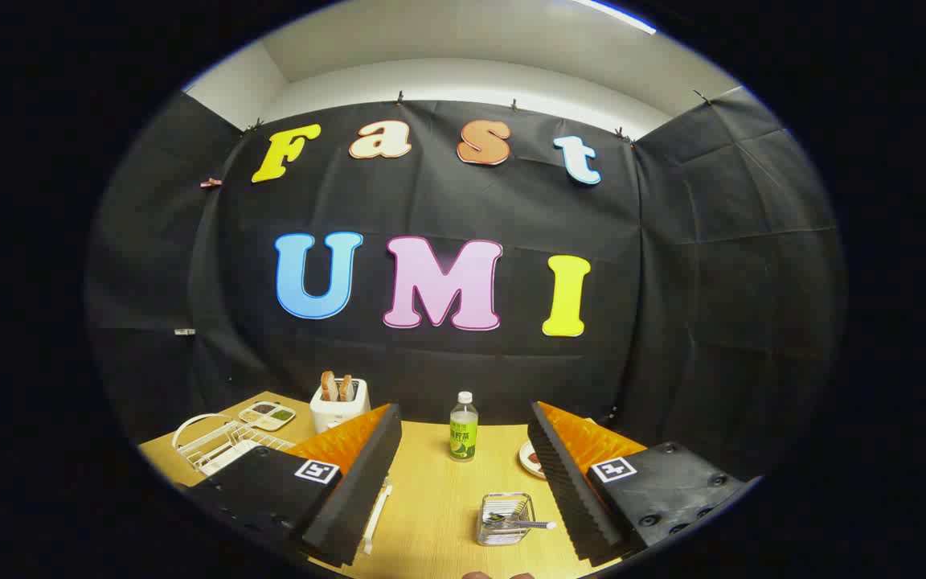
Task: Take the plate from the dish rack, then take the spoon from the basket and place it into the plate.
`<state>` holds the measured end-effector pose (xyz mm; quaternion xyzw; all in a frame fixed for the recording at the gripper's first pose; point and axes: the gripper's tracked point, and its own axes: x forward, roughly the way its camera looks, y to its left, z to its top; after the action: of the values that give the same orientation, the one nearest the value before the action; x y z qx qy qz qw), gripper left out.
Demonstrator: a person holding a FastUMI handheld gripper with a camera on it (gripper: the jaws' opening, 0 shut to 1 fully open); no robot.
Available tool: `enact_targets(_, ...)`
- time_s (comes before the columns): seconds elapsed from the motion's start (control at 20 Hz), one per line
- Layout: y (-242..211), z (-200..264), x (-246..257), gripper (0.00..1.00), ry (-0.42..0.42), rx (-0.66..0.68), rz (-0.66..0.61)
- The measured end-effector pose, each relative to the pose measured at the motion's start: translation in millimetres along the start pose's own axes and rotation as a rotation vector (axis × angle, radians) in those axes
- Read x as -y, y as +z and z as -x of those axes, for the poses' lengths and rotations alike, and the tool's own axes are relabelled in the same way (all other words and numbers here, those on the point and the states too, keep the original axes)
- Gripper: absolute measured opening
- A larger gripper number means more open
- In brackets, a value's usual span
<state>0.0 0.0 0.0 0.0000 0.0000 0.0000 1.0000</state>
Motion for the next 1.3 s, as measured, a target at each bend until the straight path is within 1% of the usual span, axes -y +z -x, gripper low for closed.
enact_targets(0.15,-6,0,2,0.97,-0.013,-0.016,0.008)
enact_targets(0.55,-15,6,-4,0.97,-0.015,-0.048,-0.008)
enact_targets(1.05,-22,5,-32,0.97,0.045,-0.08,0.013)
enact_targets(1.3,-24,-5,-57,0.97,0.11,-0.116,0.021)
